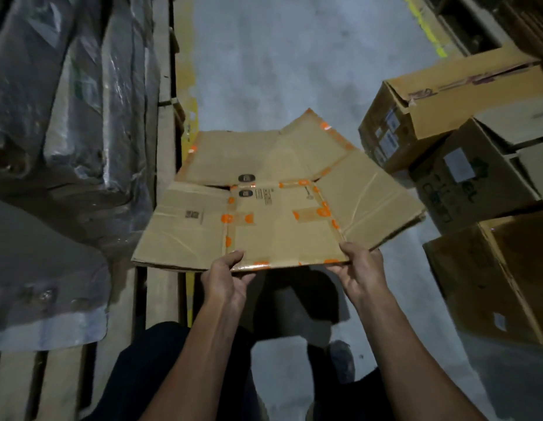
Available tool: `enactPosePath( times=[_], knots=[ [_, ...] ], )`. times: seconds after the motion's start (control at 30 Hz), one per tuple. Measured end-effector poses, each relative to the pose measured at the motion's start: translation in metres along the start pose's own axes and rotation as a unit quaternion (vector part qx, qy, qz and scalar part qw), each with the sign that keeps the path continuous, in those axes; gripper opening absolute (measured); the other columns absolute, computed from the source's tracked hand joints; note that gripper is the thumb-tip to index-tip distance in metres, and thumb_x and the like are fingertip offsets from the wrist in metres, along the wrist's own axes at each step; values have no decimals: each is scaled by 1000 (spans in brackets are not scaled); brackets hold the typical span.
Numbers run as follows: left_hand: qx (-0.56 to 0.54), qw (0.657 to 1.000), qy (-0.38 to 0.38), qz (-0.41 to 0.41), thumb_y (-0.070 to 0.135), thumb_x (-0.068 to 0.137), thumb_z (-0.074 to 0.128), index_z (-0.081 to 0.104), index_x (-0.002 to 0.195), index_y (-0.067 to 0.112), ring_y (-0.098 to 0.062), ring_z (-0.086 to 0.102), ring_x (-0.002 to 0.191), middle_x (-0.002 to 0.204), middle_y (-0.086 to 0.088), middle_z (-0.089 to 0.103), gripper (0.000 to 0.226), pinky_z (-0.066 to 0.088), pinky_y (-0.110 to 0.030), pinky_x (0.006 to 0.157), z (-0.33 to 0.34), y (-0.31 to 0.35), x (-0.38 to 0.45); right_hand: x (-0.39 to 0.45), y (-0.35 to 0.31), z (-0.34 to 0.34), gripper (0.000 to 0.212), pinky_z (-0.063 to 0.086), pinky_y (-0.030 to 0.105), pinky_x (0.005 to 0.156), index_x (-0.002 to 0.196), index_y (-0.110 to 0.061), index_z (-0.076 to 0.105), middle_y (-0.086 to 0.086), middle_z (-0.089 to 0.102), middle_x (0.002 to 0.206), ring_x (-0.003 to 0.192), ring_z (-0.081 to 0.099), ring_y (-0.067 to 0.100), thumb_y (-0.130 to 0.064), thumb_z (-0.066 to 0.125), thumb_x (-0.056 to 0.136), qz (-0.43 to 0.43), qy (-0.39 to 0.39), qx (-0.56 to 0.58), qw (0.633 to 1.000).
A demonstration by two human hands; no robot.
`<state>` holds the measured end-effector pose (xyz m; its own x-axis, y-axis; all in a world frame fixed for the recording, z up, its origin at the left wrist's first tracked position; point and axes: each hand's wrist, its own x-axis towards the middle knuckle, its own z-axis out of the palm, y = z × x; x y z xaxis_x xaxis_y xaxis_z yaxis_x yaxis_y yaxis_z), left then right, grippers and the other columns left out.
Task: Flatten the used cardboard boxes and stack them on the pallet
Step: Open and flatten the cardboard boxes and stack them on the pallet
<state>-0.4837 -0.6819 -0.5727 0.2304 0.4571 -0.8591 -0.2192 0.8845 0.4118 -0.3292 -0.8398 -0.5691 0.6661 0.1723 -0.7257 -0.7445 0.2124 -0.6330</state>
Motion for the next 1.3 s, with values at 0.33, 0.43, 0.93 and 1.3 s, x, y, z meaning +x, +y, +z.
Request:
enactPosePath(
  times=[0.33, 0.43, 0.93, 1.3],
  knots=[
    [4, 999, 35, -10, -18, 80, 56, 55, 124, -9, -46, 65, 105, 119, -30, 64, 45, 59, -59, 71, 55, 69, -146, -133, -115, 41, 40, 54, 62, 78, 127, -5, 47, 20, 63, 112, 105, 63, 46, 18, 46, 94, 70, 28, 12, 997],
    [-8, 999, 35, -9, -17, 84, 54, 55, 126, -7, -44, 65, 104, 118, -29, 65, 43, 61, -53, 61, 74, 86, -203, -176, -157, 52, 45, 53, 65, 80, 130, -9, 47, 18, 61, 111, 101, 63, 45, 18, 46, 94, 76, 21, 16, 997],
    [-47, 993, -39, 105, -15, 78, 57, 62, 118, -5, -38, 69, 92, 113, -26, 68, 41, 62, -48, 58, 207, 161, -363, -270, -342, 120, 42, 50, 74, 72, 132, 2, 49, 31, 65, 117, 95, 68, 47, 15, 49, 93, 4, -96, 45, 994],
    [-140, 963, -123, 194, -5, 52, 69, 67, 100, -3, -37, 65, 112, 121, -22, 67, 48, 49, -51, 104, 216, 251, -414, -308, -360, 213, 35, 56, 67, 71, 128, 4, 57, 26, 69, 114, 101, 68, 44, 9, 54, 93, 14, -219, 104, 970]
  ],
)
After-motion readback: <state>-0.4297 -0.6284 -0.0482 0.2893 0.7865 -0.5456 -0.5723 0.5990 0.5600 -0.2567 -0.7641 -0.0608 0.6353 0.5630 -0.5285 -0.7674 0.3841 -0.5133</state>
